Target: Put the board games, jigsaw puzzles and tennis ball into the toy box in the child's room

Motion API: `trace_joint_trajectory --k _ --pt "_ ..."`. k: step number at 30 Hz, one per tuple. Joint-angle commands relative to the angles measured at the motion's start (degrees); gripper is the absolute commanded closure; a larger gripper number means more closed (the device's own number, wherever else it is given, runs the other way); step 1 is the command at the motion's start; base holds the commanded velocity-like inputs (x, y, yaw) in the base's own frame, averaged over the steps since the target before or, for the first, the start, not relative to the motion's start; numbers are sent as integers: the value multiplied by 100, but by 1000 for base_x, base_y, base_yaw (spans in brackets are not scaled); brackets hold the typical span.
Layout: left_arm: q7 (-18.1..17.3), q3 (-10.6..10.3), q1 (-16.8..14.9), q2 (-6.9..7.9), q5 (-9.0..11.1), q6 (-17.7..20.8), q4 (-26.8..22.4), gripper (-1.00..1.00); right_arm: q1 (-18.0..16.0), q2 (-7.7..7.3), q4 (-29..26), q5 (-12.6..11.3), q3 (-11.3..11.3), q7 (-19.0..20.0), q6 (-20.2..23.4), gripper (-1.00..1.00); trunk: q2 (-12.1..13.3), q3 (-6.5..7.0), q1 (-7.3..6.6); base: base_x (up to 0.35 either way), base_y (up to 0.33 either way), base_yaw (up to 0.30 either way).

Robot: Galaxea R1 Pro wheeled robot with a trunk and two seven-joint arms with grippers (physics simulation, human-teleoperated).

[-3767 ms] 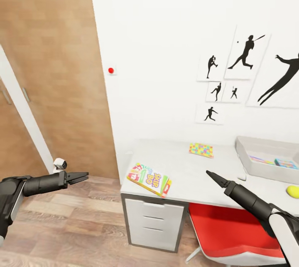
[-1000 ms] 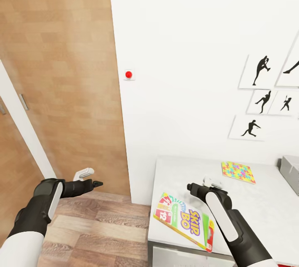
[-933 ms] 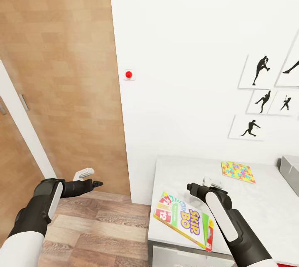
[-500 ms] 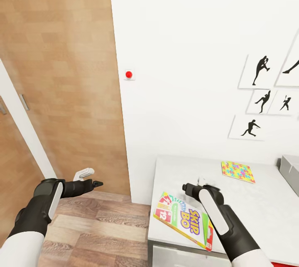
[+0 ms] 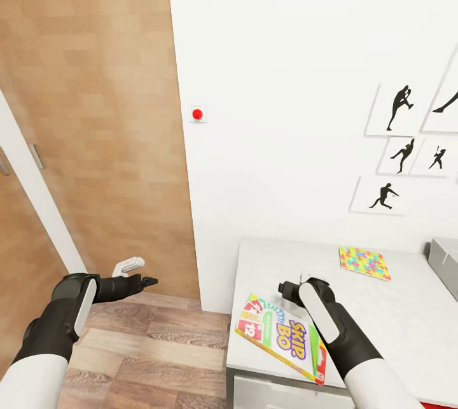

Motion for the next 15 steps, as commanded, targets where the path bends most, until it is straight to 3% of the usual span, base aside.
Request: trace_joint_trajectory --k 1,15 --pt "-18 9 -6 -1 -2 34 -4 -100 -8 -5 -8 -54 19 -56 5 -100 -11 -12 3 0 0 0" --pt "-18 9 -7 7 2 31 -4 -100 -14 -3 -21 -81 5 -42 -32 -100 -11 -50 3 0 0 0"
